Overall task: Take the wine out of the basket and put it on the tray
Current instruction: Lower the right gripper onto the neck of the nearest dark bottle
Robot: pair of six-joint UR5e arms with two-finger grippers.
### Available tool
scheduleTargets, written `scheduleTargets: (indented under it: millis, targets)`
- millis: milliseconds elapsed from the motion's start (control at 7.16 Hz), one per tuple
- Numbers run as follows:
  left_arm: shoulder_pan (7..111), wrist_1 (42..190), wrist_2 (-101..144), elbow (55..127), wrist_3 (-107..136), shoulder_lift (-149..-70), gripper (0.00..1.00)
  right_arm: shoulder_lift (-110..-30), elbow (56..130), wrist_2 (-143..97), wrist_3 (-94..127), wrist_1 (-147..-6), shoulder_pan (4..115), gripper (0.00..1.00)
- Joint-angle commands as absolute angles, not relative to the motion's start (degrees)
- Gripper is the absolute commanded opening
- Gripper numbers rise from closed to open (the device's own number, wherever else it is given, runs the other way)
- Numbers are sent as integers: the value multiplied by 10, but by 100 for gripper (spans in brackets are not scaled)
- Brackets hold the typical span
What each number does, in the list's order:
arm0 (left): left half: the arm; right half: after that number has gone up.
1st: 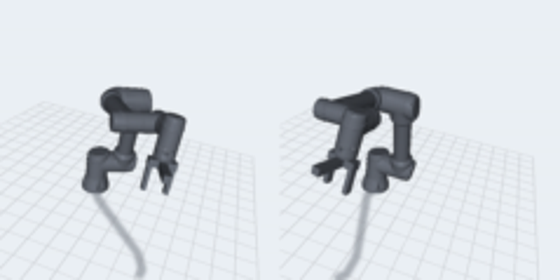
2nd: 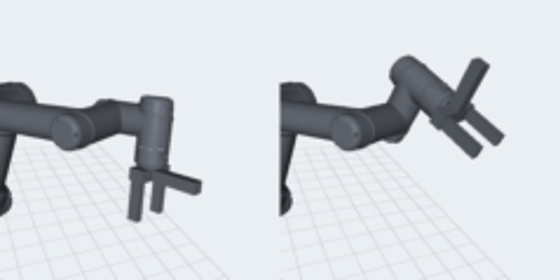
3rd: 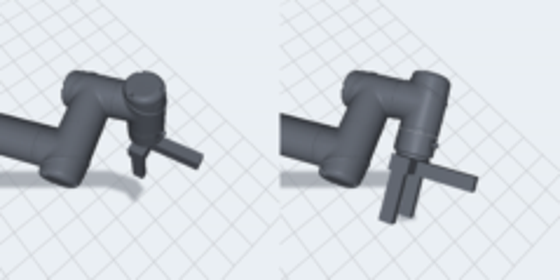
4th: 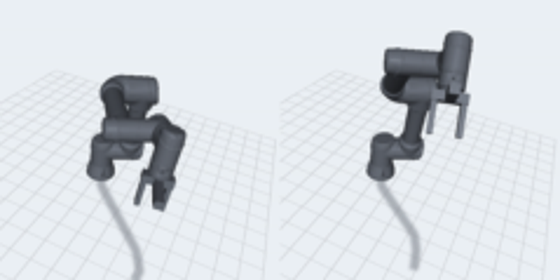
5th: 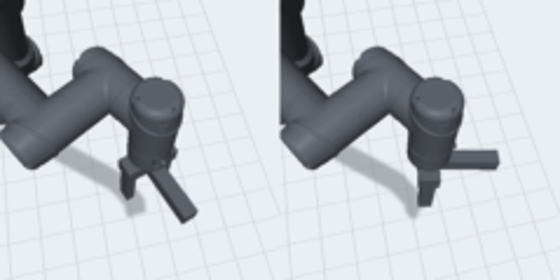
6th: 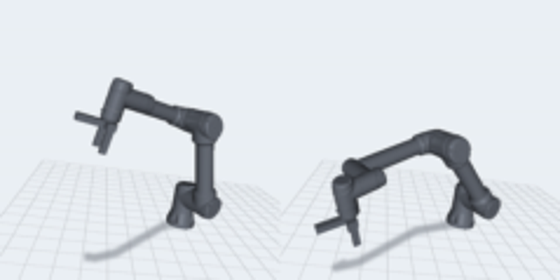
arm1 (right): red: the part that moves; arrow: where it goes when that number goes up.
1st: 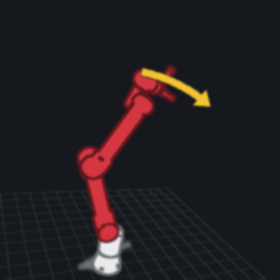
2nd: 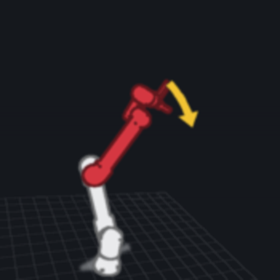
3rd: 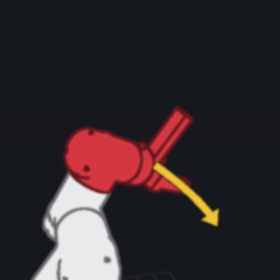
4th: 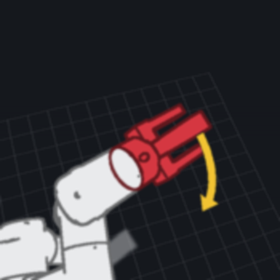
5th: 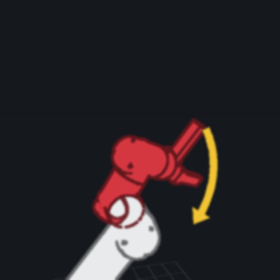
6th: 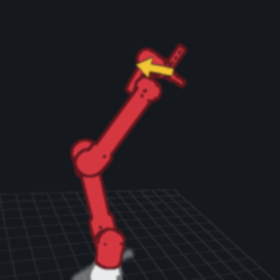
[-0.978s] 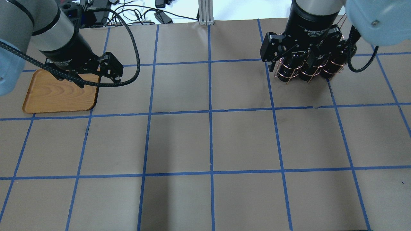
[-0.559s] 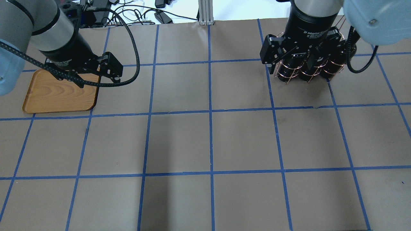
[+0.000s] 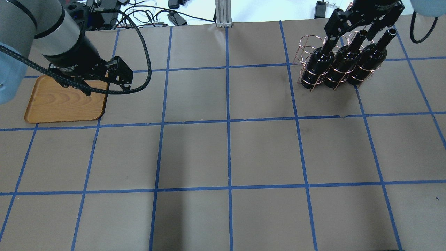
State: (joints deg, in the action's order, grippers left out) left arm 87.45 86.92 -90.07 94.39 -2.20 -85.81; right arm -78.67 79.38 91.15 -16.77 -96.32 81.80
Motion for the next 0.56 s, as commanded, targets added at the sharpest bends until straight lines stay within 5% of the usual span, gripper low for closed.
scheduleTargets:
  millis: [0,419]
  targets:
    - [874,869,-898,945,-22,-859,100,-741,780,903,-223,-1002,762,100]
    - [875,869,-895,949,-22,-858,100,-707,772,899,-218,-1034,755,99]
